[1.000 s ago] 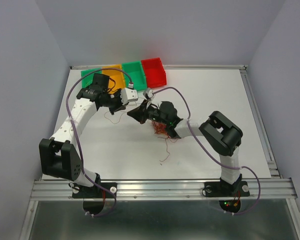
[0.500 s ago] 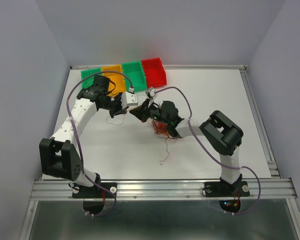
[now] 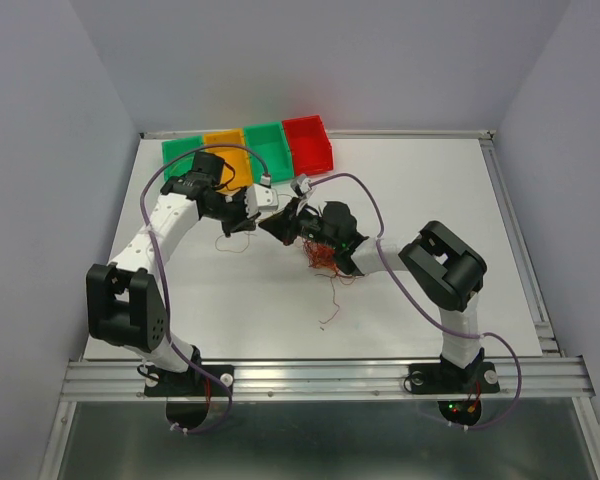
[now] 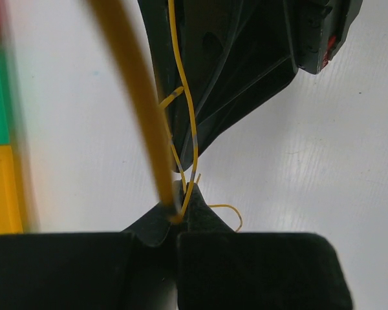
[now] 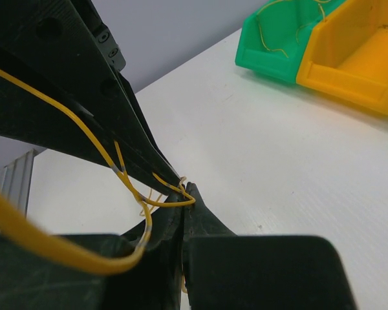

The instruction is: Untangle the cables

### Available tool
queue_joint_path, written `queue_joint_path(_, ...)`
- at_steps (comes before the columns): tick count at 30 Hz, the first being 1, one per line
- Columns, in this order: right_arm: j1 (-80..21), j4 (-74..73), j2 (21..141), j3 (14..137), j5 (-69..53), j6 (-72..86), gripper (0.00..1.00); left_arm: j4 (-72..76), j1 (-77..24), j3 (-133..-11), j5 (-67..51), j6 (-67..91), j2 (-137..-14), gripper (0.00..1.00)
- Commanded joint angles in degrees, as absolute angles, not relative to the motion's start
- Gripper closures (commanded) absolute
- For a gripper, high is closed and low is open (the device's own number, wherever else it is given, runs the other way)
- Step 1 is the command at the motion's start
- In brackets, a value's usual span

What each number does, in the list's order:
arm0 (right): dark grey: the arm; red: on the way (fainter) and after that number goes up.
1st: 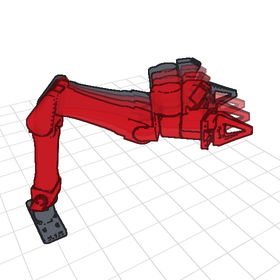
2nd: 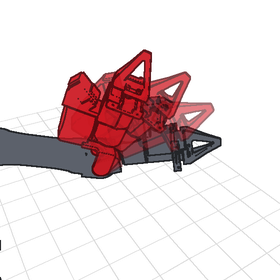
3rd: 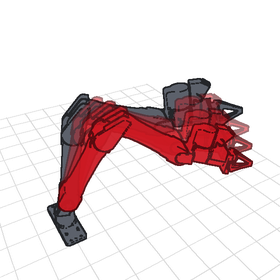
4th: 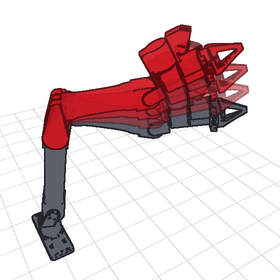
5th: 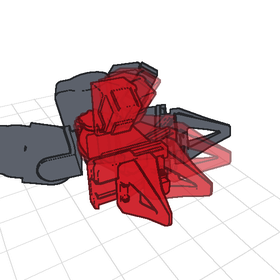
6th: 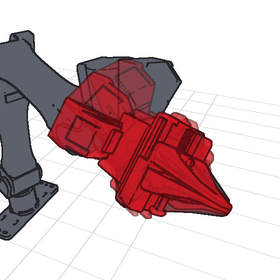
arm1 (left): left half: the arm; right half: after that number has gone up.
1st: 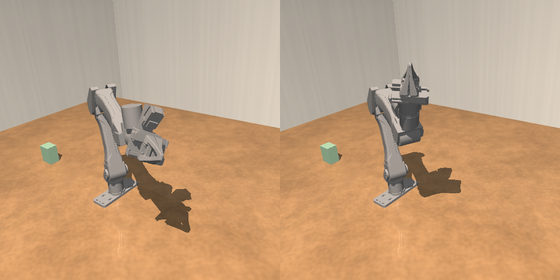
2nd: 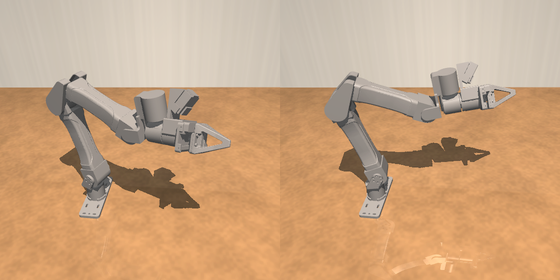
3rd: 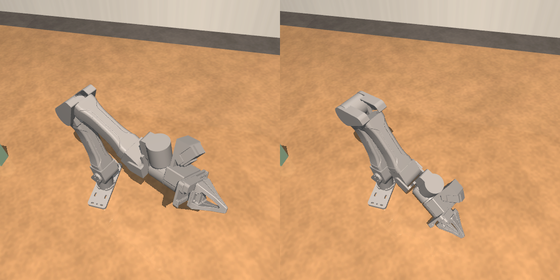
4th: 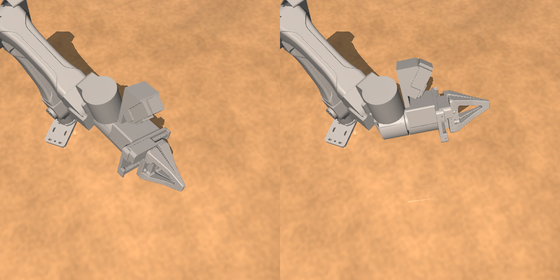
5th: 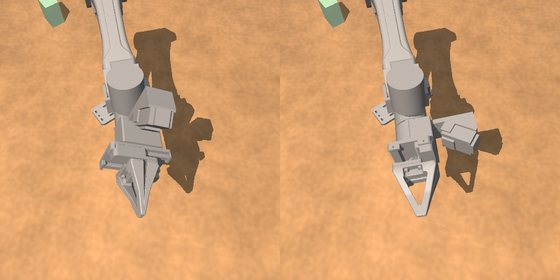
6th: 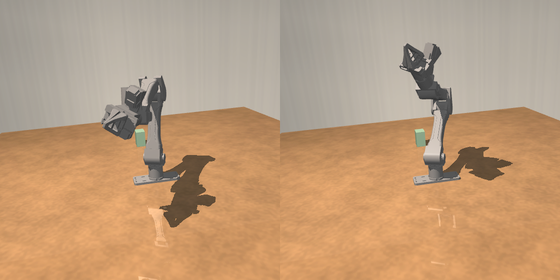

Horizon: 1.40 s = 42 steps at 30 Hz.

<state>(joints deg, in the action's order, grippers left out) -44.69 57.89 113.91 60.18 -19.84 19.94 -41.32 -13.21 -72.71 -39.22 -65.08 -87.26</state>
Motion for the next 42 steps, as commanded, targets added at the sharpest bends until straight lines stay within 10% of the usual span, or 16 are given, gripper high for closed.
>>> queue_joint_path(1, -44.6, 61.0, 113.3, 62.8, -21.5, 20.5, 1.0, -39.5, -14.0, -72.4, -40.3, -62.9, -87.5, 0.95)
queue_joint_path(42, -44.6, 61.5, 113.5, 59.2, -18.2, 18.1, 0.99, -38.1, -15.0, -72.9, -38.1, -61.4, -85.4, 0.78)
